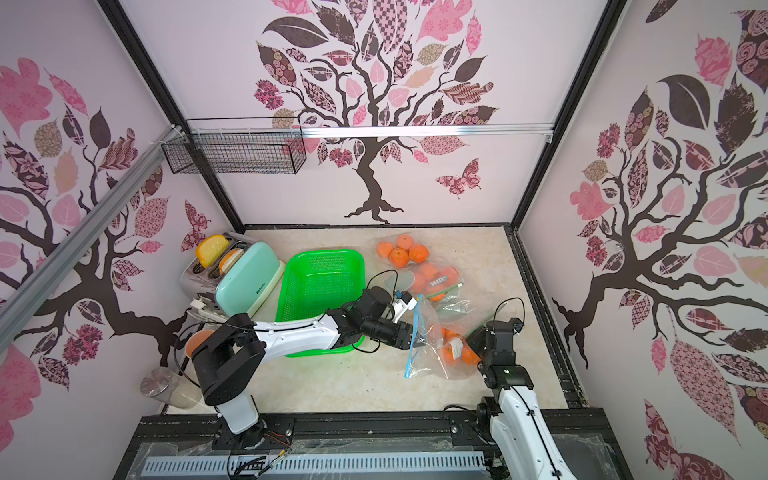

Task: Open the zip-top bag and take out the orange
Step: Open the zipper of the food storage bag at the center of the board.

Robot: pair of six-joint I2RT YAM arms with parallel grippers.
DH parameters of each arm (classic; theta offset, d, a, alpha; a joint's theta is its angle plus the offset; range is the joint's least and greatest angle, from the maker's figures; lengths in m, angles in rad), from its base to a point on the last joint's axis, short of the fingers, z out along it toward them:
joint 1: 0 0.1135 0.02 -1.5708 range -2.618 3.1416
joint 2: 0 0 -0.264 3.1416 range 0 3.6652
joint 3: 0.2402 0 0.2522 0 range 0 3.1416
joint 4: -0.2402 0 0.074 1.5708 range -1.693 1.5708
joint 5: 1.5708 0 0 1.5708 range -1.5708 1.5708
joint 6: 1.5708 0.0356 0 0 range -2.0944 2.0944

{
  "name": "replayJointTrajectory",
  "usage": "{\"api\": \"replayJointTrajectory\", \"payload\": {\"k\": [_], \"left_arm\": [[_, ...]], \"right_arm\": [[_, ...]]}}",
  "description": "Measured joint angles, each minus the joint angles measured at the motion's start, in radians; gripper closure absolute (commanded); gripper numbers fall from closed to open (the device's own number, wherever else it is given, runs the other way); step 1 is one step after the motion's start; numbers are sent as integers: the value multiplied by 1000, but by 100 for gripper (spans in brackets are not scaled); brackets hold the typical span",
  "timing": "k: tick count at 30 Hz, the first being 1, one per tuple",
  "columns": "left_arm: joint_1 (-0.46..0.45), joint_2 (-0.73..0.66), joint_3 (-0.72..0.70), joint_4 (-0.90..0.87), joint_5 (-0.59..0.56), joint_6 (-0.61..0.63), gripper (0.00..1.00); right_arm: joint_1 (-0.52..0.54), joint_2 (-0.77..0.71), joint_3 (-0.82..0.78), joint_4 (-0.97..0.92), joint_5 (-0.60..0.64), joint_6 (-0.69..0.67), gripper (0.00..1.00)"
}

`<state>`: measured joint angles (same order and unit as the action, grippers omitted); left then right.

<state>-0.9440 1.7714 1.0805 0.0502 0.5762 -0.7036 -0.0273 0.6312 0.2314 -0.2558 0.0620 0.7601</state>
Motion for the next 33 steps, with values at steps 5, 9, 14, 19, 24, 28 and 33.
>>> {"api": "replayJointTrajectory", "payload": {"k": [5, 9, 14, 19, 24, 28, 33], "left_arm": [[-4, 8, 43, 45, 14, -32, 71], [-28, 23, 48, 68, 31, -40, 78], [-56, 35, 42, 32, 27, -25, 95], [-52, 35, -24, 1, -19, -11, 100], [-45, 3, -82, -98, -126, 5, 100], [-39, -87, -111, -209, -257, 25, 100], [-15, -185, -167, -268, -369, 33, 100]], "right_arm": [[0, -1, 0, 9, 1, -6, 41], [0, -1, 0, 13, 2, -14, 41], [0, -1, 0, 14, 7, -26, 42], [0, -1, 0, 14, 21, -38, 53], [0, -3, 29, 13, 46, -53, 74], [0, -11, 60, 17, 82, -70, 82], [0, -2, 88, 13, 112, -93, 76]]}}
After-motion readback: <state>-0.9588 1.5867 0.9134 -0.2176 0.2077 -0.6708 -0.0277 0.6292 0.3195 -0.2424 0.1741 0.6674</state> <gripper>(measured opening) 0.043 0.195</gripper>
